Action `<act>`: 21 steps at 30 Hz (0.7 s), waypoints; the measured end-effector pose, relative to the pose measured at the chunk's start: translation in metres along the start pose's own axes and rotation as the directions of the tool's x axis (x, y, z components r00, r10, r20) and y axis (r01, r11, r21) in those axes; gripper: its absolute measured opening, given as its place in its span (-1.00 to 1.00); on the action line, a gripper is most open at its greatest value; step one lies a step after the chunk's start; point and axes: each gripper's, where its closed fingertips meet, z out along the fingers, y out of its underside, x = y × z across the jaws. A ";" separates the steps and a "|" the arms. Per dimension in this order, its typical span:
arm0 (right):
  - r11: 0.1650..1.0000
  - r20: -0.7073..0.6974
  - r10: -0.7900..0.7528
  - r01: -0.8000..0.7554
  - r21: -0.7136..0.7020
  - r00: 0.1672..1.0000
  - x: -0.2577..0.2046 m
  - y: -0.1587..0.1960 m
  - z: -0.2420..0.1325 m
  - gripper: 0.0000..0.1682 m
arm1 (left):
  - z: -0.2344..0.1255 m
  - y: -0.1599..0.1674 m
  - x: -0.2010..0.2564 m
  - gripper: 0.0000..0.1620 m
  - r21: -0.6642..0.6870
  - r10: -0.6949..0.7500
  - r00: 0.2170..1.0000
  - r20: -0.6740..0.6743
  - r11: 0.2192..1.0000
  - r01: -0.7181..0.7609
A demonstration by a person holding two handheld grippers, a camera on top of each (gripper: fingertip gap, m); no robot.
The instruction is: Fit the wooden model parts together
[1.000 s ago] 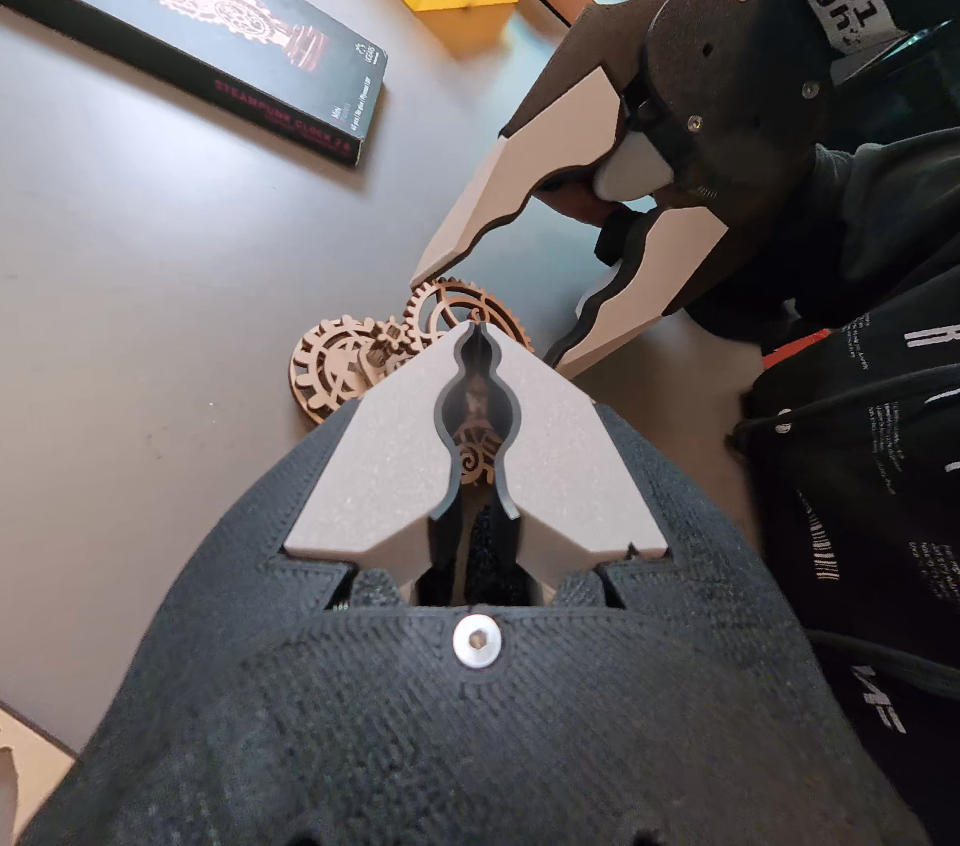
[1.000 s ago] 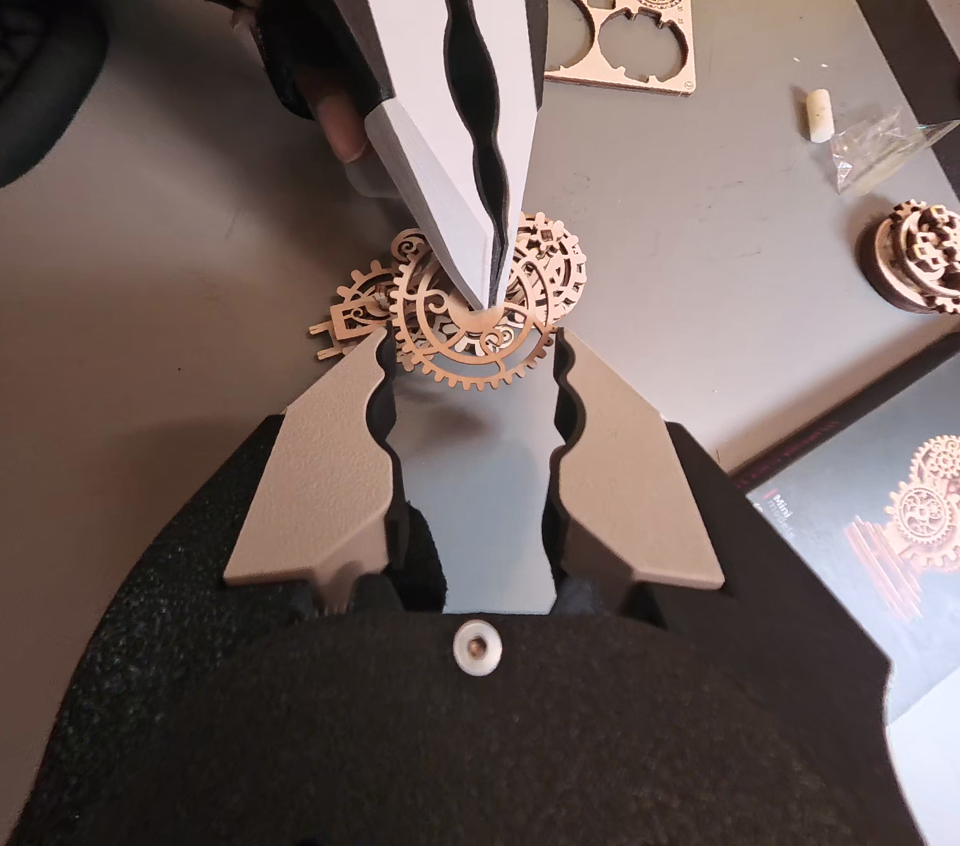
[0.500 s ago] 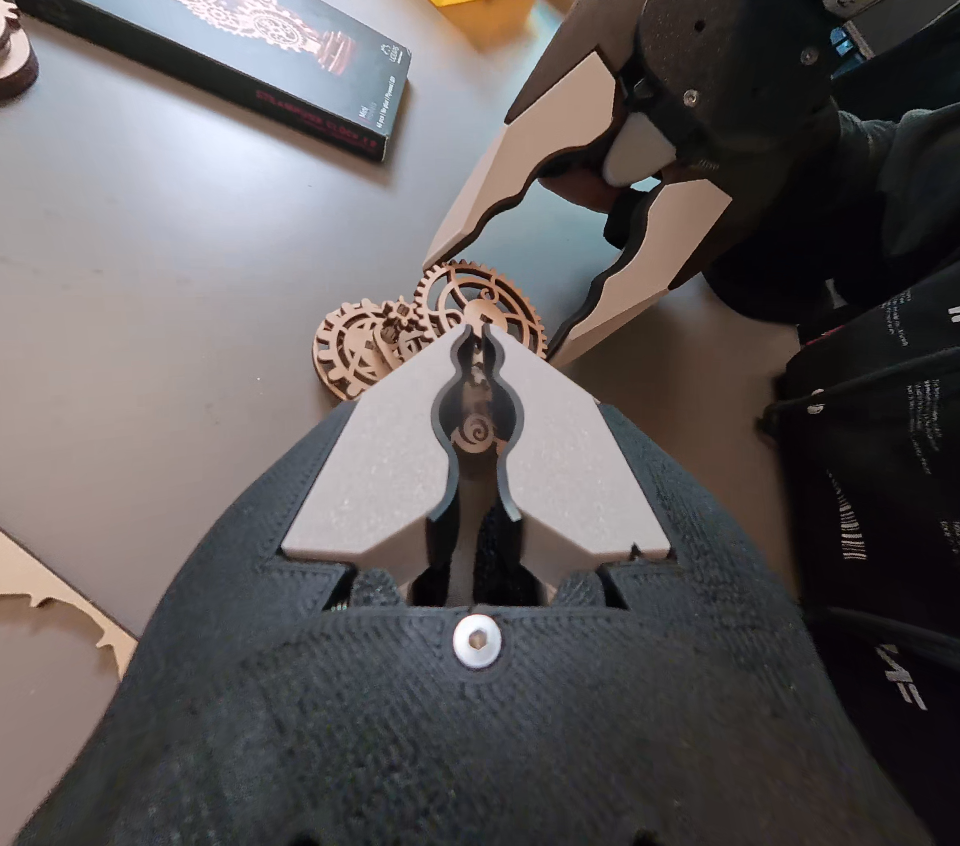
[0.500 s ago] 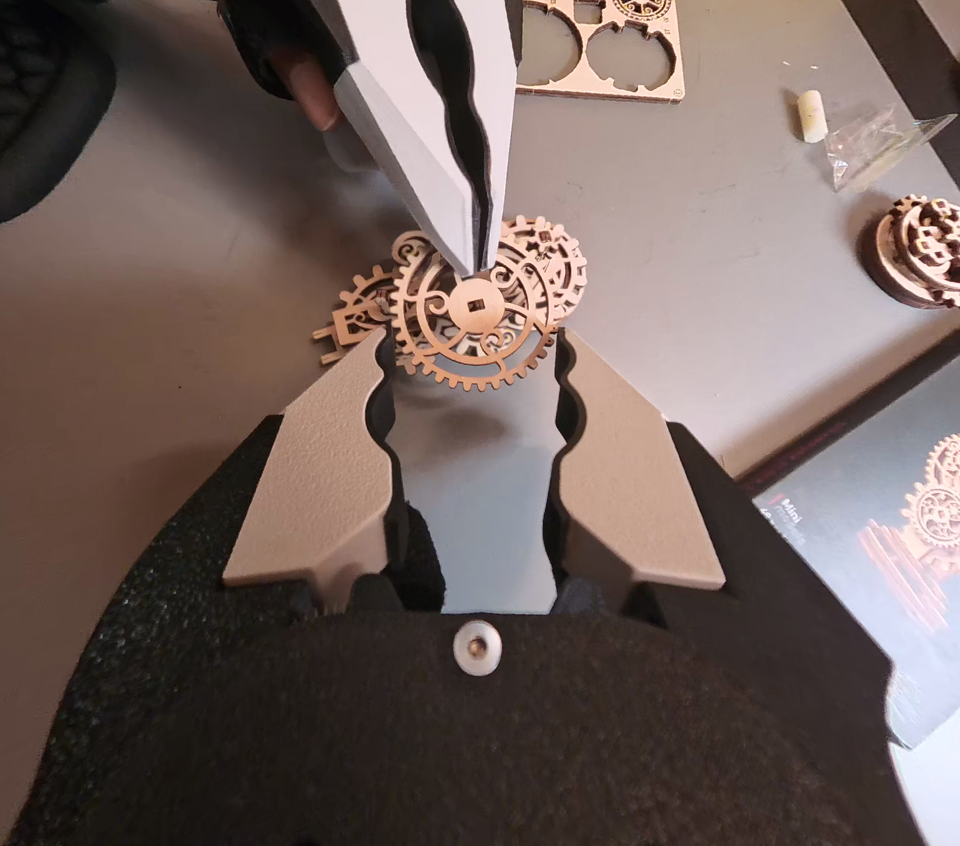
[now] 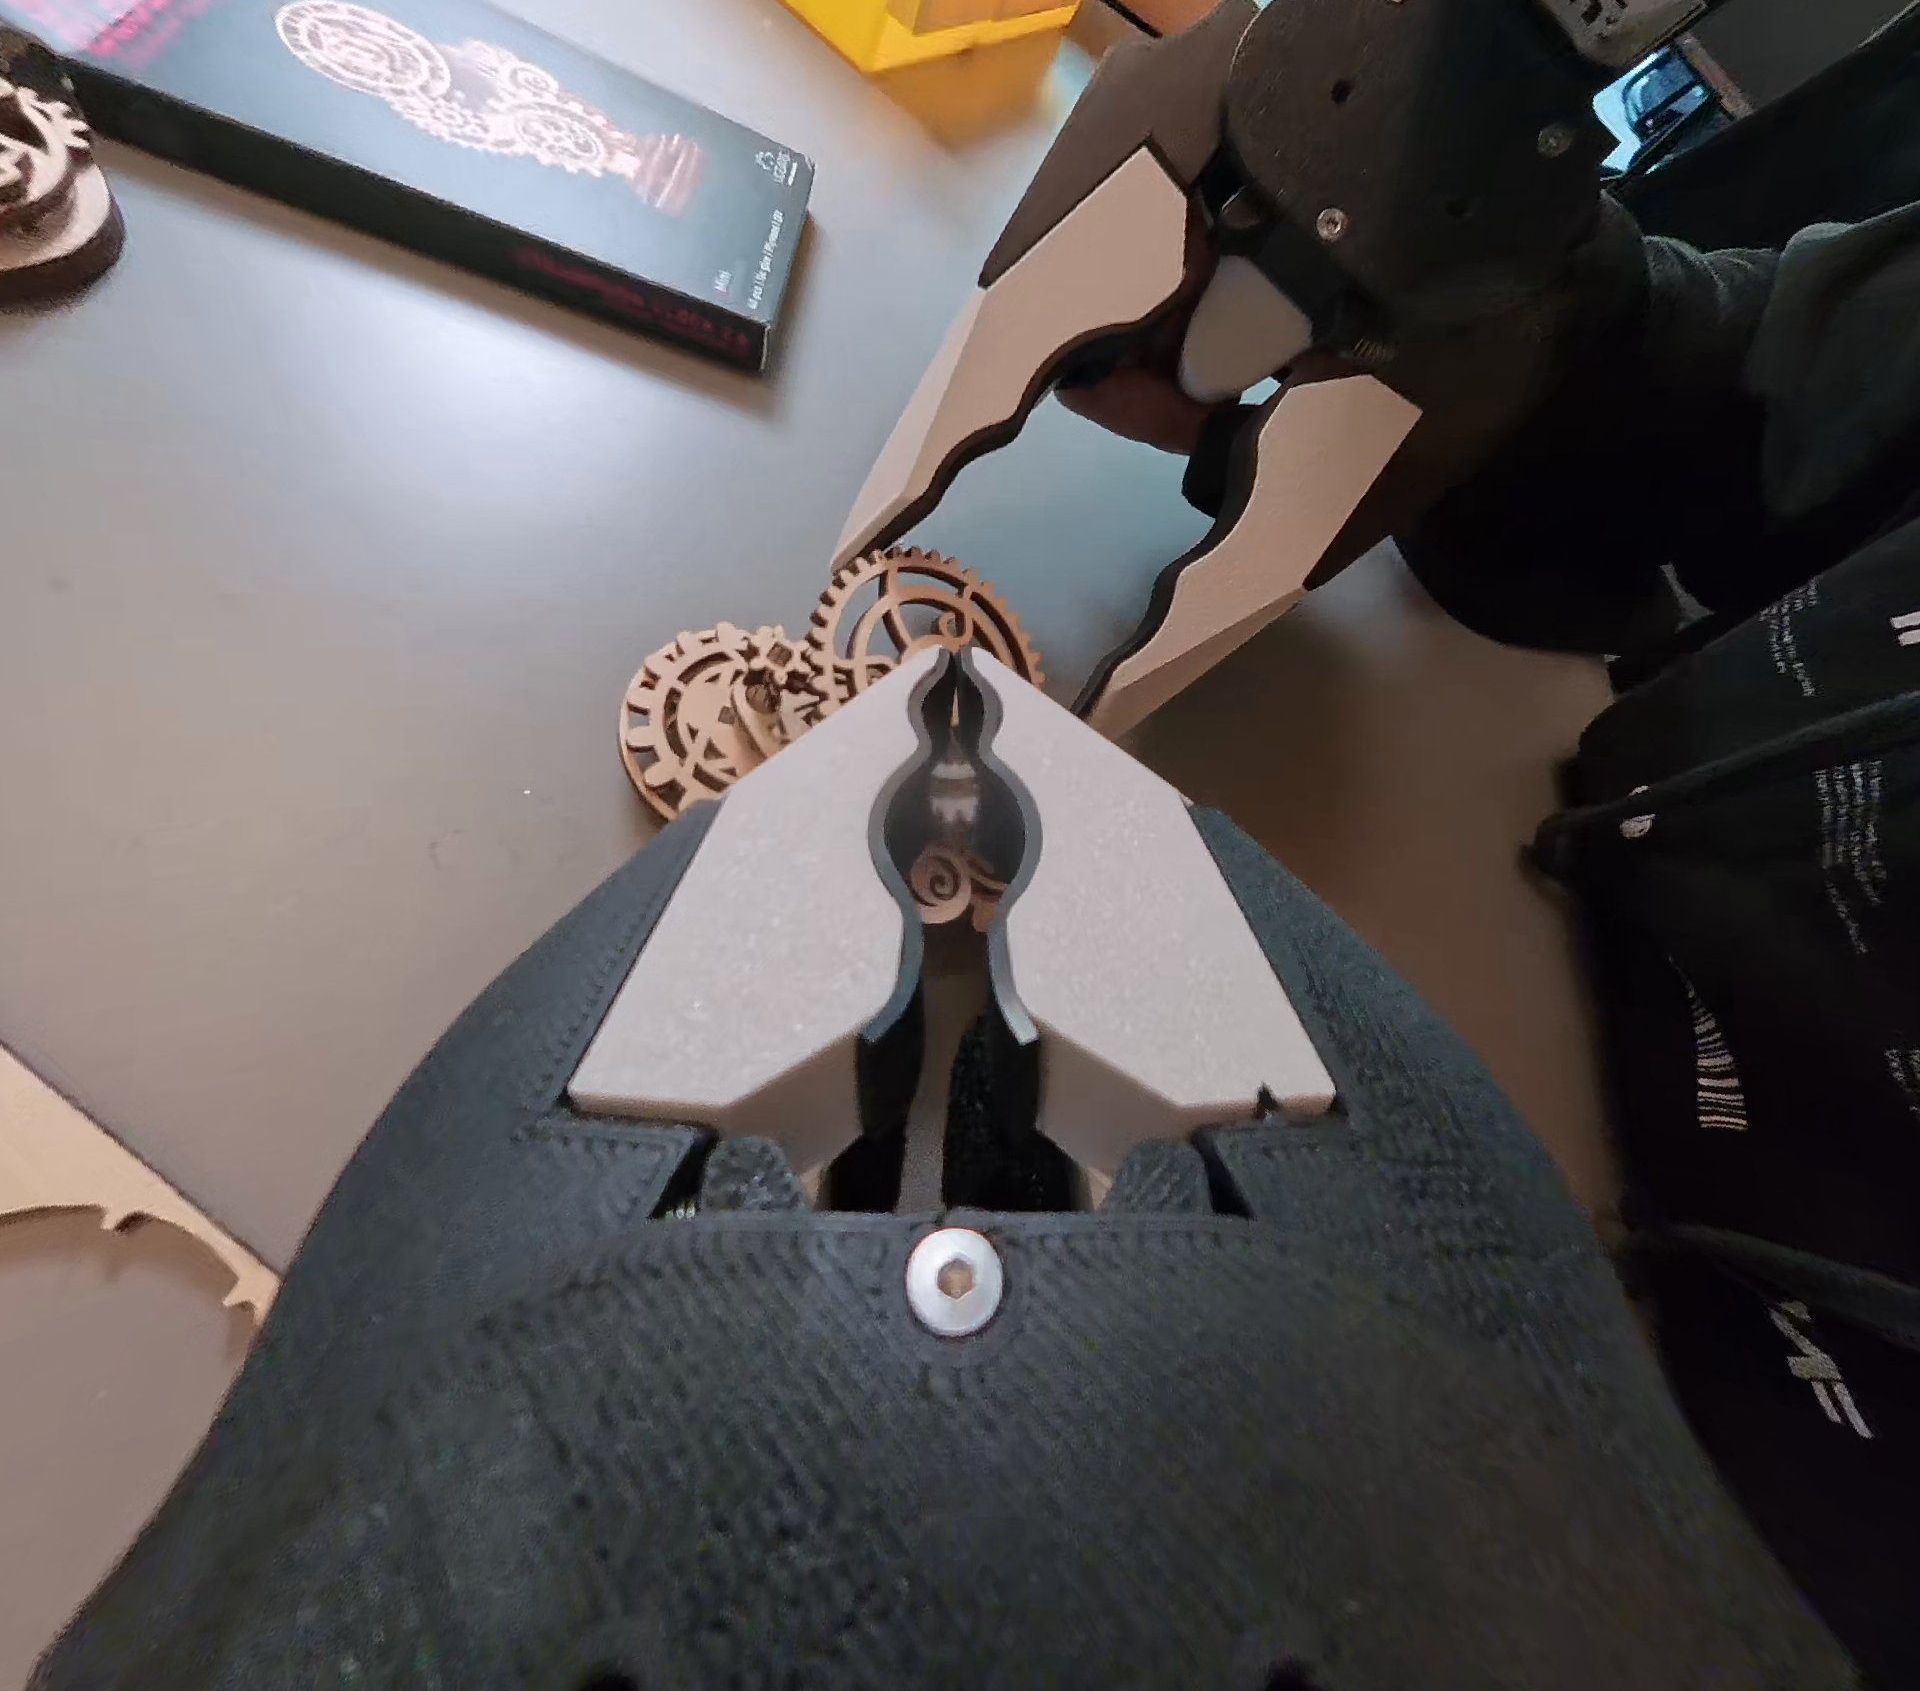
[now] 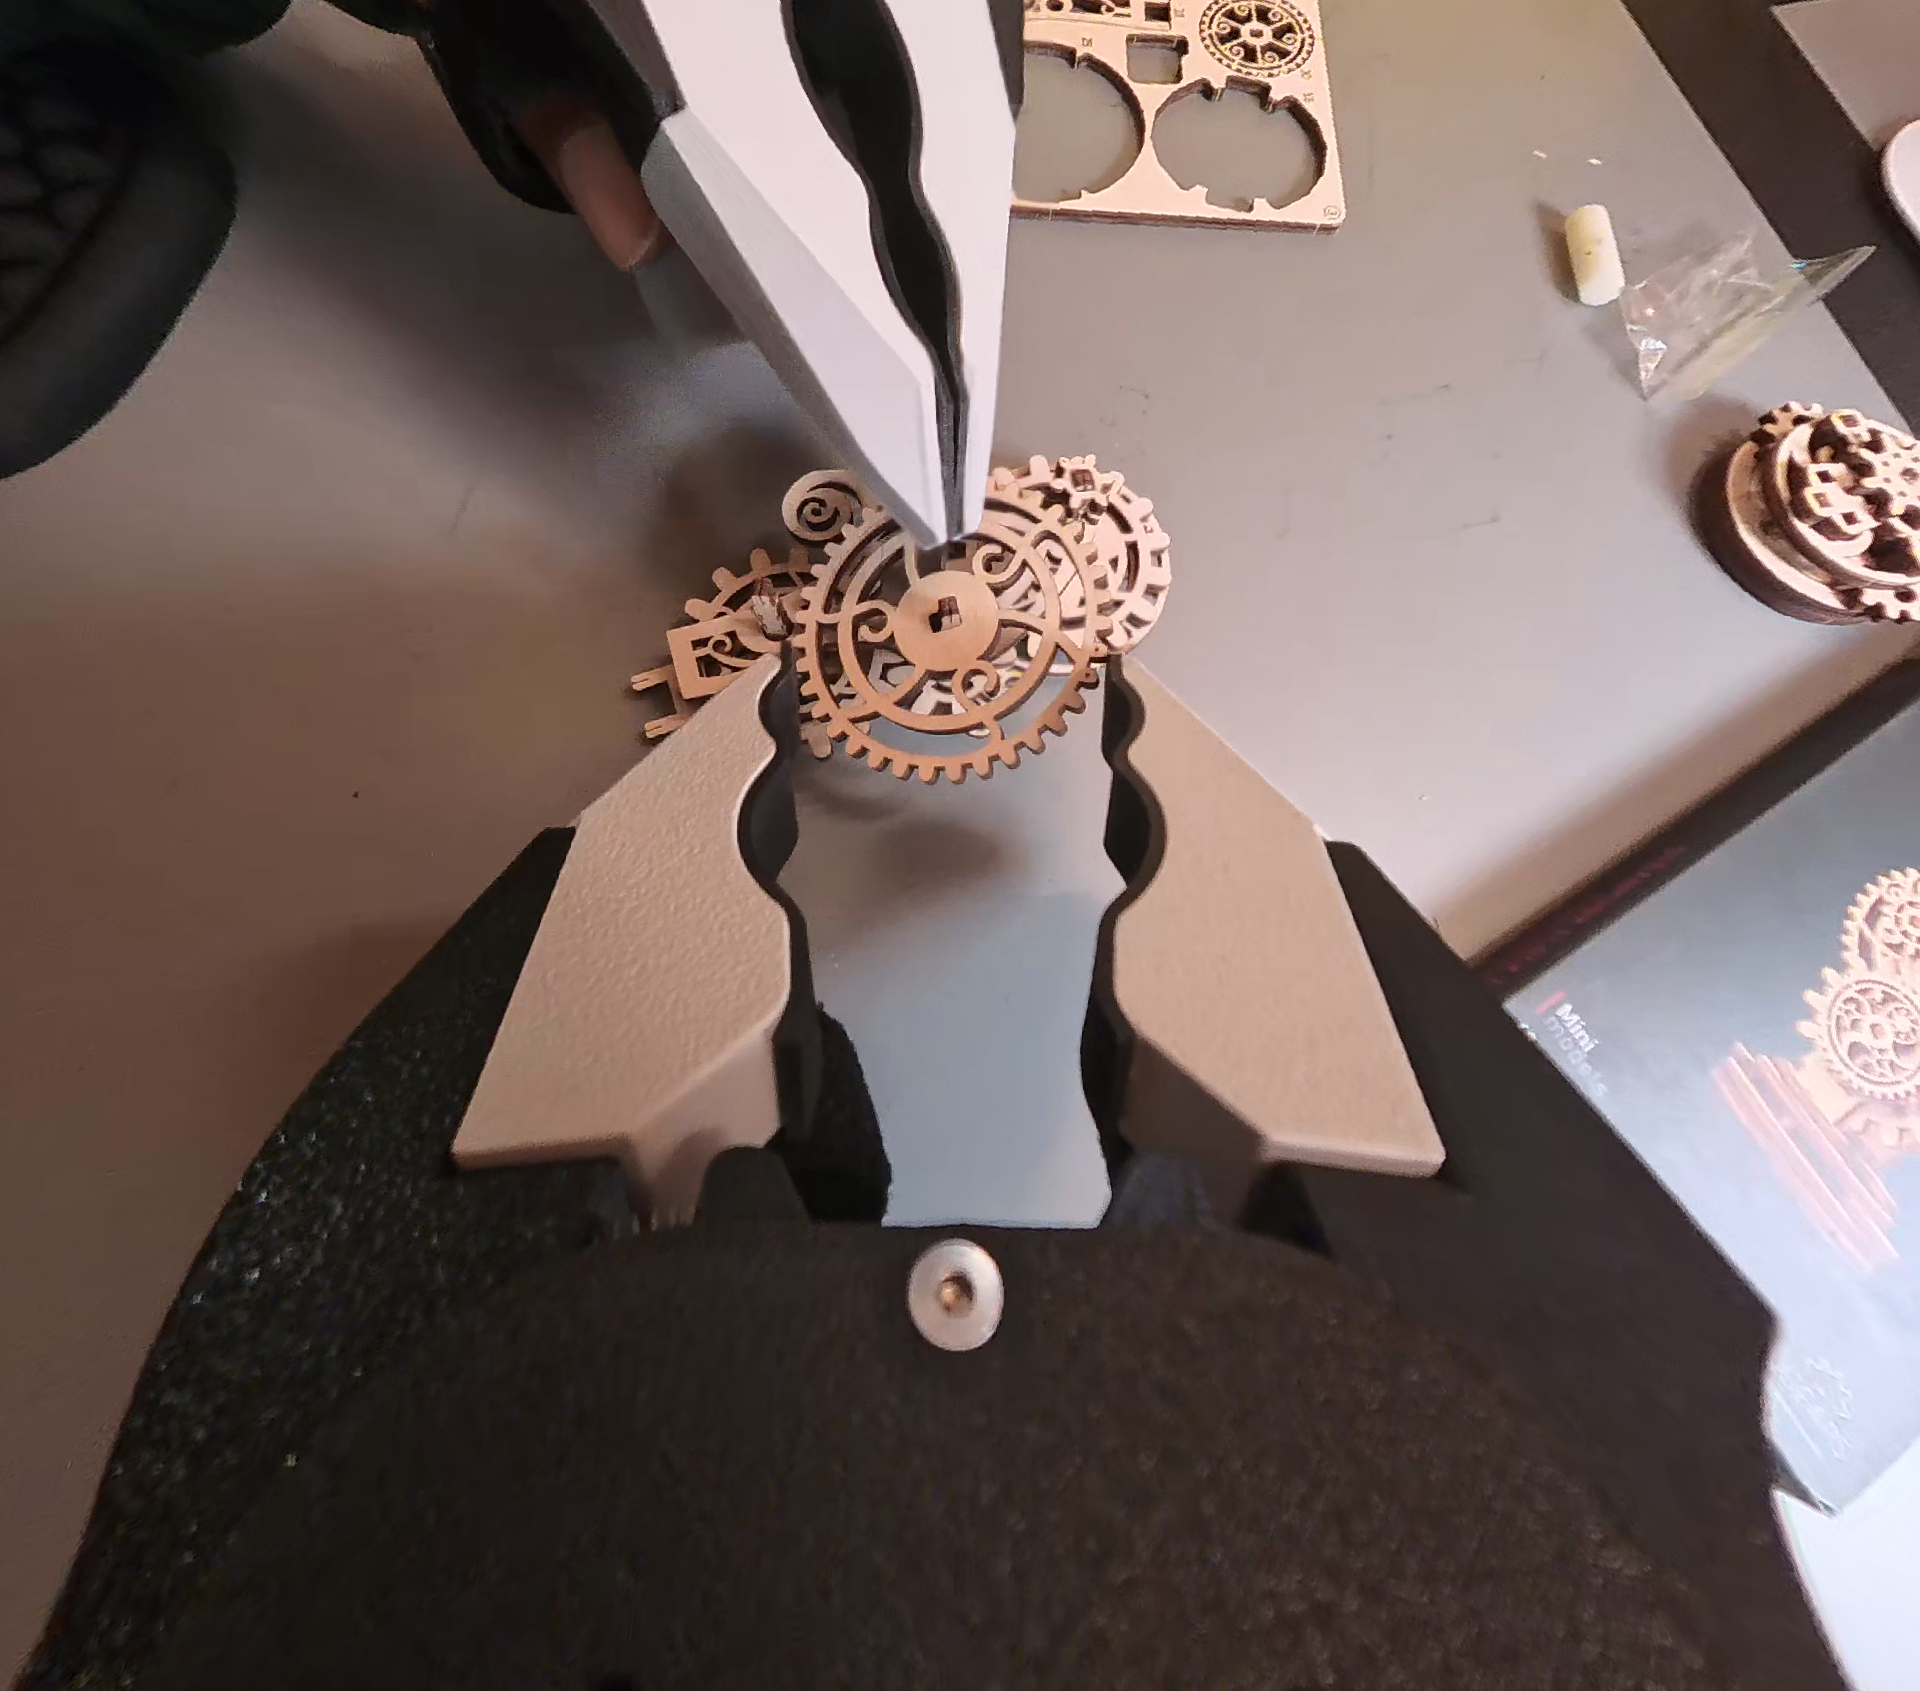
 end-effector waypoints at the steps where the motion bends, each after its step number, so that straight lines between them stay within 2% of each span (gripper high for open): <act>1: 1.000 0.003 0.004 -0.004 0.002 1.000 0.000 0.000 0.000 -0.33 | -0.001 -0.001 -0.001 -1.00 -0.001 0.003 1.000 0.008 1.000 -0.003; 4: 1.000 0.008 0.014 -0.014 0.004 1.000 0.000 0.001 0.002 -0.33 | -0.006 -0.003 -0.008 -0.98 0.021 -0.018 1.000 0.023 1.000 0.018; 8: 0.999 0.027 0.047 -0.048 0.017 0.998 0.000 0.000 0.001 -0.33 | -0.015 0.003 -0.023 -0.84 0.014 -0.078 0.996 0.049 0.997 0.077; 14: 0.991 0.071 0.122 -0.126 0.044 0.990 0.000 -0.001 0.001 -0.34 | -0.010 0.019 -0.011 -0.68 -0.040 -0.231 0.970 -0.079 0.973 0.228; 18: 0.987 0.089 0.152 -0.157 0.047 0.984 -0.002 0.000 0.002 -0.35 | -0.002 0.023 -0.004 -0.75 -0.055 -0.326 0.933 -0.149 0.945 0.322; 21: 0.984 0.096 0.164 -0.169 0.046 0.982 -0.003 0.000 0.003 -0.35 | -0.001 0.018 -0.002 -0.94 -0.038 -0.429 0.876 -0.220 0.901 0.432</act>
